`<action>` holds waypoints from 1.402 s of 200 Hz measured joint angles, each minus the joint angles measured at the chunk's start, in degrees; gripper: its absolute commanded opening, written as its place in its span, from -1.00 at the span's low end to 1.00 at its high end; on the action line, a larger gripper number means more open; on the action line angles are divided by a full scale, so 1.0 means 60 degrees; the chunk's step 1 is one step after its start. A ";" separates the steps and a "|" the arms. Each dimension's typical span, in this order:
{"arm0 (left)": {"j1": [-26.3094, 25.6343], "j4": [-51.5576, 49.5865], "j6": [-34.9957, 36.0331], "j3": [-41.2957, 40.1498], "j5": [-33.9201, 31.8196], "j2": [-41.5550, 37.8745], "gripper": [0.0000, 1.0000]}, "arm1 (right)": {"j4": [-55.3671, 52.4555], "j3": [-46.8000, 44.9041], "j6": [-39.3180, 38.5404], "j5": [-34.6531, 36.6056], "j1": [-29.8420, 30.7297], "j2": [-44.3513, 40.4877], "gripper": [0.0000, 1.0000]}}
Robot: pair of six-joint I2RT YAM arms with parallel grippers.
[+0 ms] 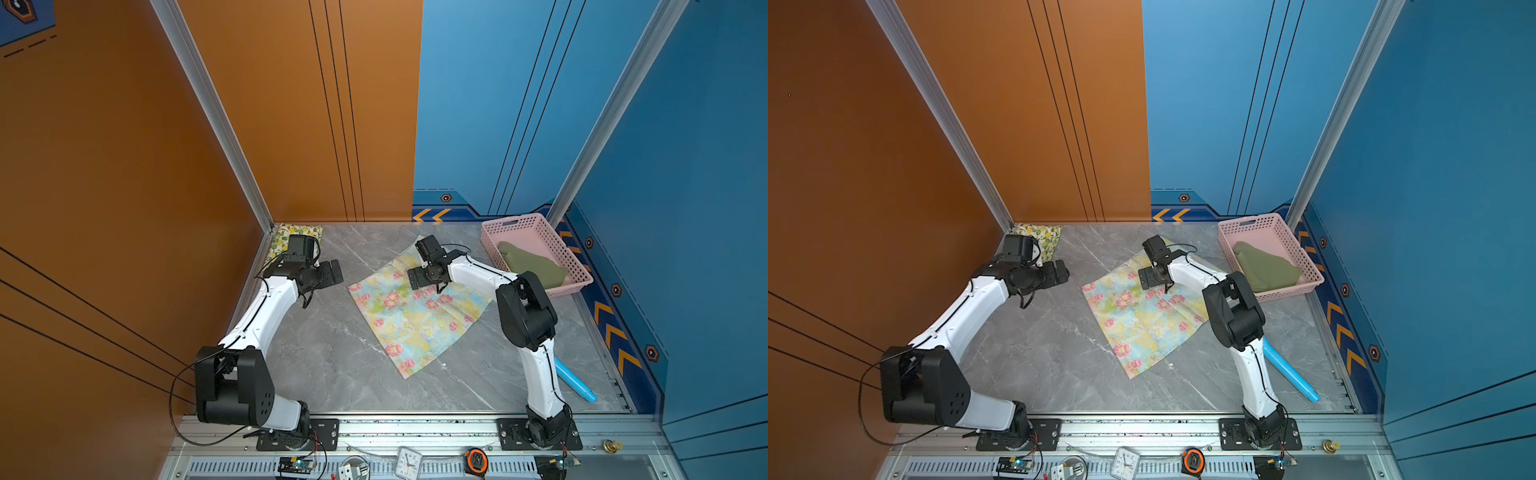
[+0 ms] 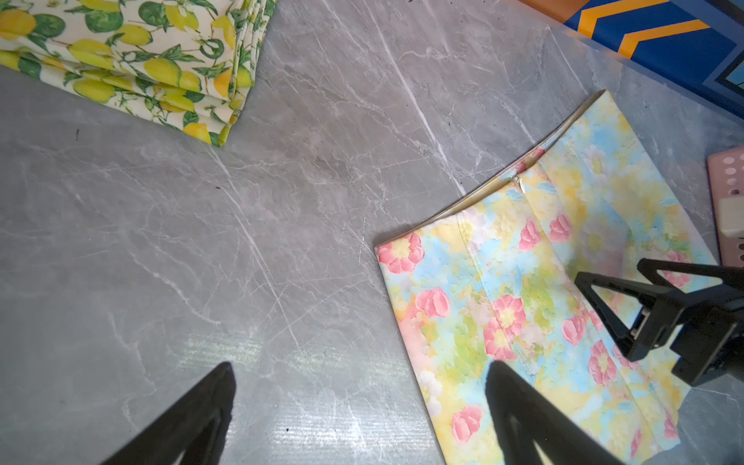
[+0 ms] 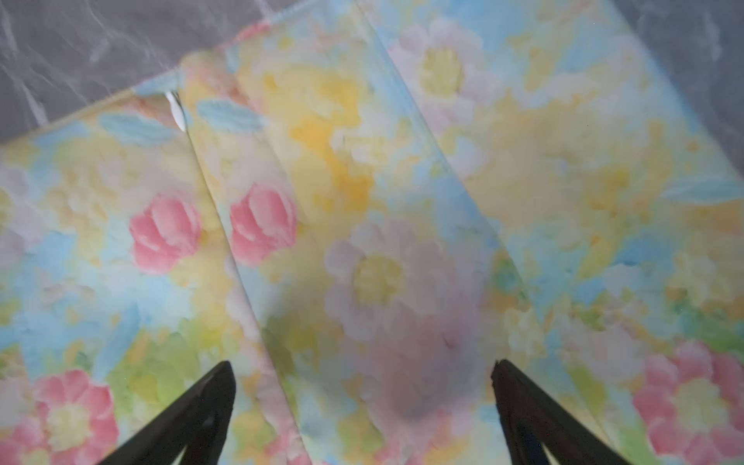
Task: Fold and stack skirts
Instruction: Move the skirt to the center of the table.
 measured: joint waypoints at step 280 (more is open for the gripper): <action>0.0393 0.0554 0.0062 -0.0561 0.0561 0.0459 0.96 | 0.1249 0.0229 0.2397 -0.1373 0.0565 -0.1235 0.95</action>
